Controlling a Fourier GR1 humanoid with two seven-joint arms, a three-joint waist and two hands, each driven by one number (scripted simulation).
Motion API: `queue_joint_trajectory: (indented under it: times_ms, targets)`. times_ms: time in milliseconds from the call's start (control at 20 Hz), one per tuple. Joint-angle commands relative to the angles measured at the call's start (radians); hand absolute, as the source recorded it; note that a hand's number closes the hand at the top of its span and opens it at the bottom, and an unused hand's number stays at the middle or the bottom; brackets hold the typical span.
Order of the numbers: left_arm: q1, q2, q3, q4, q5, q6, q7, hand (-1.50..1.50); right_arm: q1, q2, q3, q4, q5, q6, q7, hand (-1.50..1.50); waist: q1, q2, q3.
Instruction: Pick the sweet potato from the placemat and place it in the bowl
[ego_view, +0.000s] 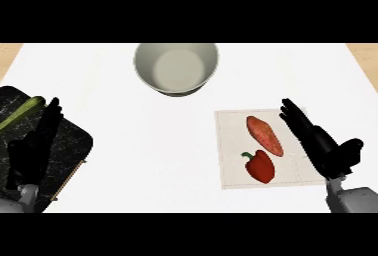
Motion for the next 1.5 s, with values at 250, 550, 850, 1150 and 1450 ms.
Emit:
queue_joint_trajectory:
  times_ms: [250, 550, 850, 1150, 1450]
  targets:
    - [-0.116, -0.159, -0.06, -0.076, 0.021, -0.024, -0.028, 0.0, -0.082, -0.135, 0.23, -0.047, 0.058, 0.406, -0.02, 1.5, 0.077, -0.017, -0.001]
    - [-0.105, -0.224, -0.081, -0.055, 0.035, -0.034, -0.033, 0.0, 0.07, 0.025, 0.027, 0.018, 0.107, 0.063, -0.408, -1.5, 0.043, -0.019, 0.003]
    - [-0.113, -0.243, -0.036, -0.006, 0.033, -0.1, -0.047, 0.0, 0.051, -0.065, -0.112, -0.038, 0.073, 0.153, -0.52, -1.5, 0.054, -0.021, 0.0]
    - [-0.151, -0.285, -0.055, -0.035, -0.029, -0.034, 0.023, 0.0, -0.053, -0.164, -0.154, -0.165, 0.14, 0.08, -0.178, -1.5, 0.06, -0.021, -0.001]
    - [-0.109, -0.273, -0.014, -0.033, -0.014, -0.104, -0.023, 0.0, -0.133, -0.221, -0.123, -0.226, 0.079, 0.185, 0.125, -1.5, 0.065, -0.021, -0.001]
